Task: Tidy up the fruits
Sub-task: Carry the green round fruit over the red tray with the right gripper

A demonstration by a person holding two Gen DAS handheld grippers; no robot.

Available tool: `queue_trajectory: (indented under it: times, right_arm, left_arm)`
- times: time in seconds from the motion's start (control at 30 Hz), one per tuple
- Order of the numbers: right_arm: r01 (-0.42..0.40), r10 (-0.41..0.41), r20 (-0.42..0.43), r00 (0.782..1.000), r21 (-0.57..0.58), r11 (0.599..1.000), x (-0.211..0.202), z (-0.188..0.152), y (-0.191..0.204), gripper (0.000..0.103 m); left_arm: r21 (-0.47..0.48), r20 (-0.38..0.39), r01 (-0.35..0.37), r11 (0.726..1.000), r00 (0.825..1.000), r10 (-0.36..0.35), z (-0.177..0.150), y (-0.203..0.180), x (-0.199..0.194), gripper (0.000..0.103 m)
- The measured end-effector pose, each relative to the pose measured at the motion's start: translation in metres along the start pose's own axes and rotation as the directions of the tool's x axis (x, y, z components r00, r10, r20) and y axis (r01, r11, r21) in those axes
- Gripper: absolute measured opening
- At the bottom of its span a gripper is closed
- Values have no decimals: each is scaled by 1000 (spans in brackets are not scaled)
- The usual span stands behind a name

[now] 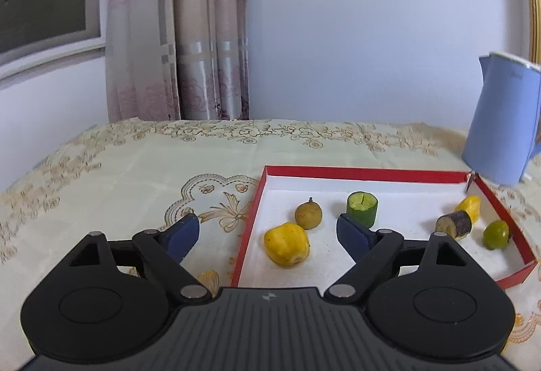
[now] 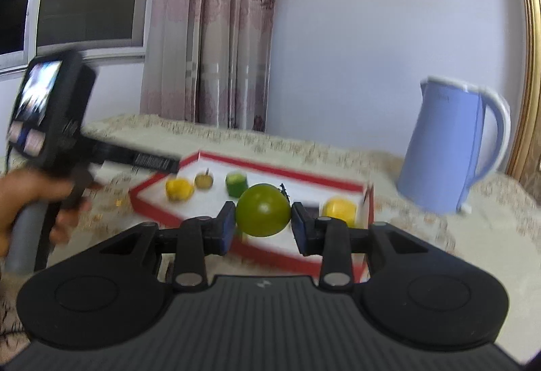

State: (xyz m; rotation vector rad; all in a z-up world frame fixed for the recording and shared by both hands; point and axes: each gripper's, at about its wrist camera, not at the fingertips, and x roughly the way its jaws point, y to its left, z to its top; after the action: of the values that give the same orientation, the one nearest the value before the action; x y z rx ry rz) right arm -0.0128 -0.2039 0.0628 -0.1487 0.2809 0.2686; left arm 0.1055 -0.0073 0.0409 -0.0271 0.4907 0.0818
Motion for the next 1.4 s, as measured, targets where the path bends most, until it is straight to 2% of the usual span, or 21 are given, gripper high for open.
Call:
queue_trajectory:
  times: [0.1, 0.27, 0.37, 0.57, 0.7, 1.4]
  right_arm:
    - [-6, 5, 45, 999, 19, 1000, 17, 30, -4, 33]
    - [-15, 8, 60, 998, 109, 994, 60, 57, -14, 33]
    - [-15, 9, 41, 999, 170, 985, 83, 47, -20, 33]
    - [4, 5, -51, 999, 176, 984, 114, 18, -25, 33]
    - [12, 3, -80, 997, 190, 982, 120, 5, -28, 33]
    - [9, 13, -141, 990, 153, 988, 131, -9, -23, 33]
  left_arm:
    - [-43, 25, 15, 999, 1000, -14, -5, 5, 1, 89]
    - [14, 26, -2, 1000, 1000, 2, -12, 6, 7, 89]
    - [3, 29, -2, 1000, 1000, 2, -12, 10, 7, 89]
    - [24, 23, -17, 1000, 1000, 16, -14, 7, 7, 91]
    - [53, 45, -36, 998, 998, 34, -16, 2, 3, 98]
    - [76, 37, -50, 996, 998, 47, -19, 0, 8, 98]
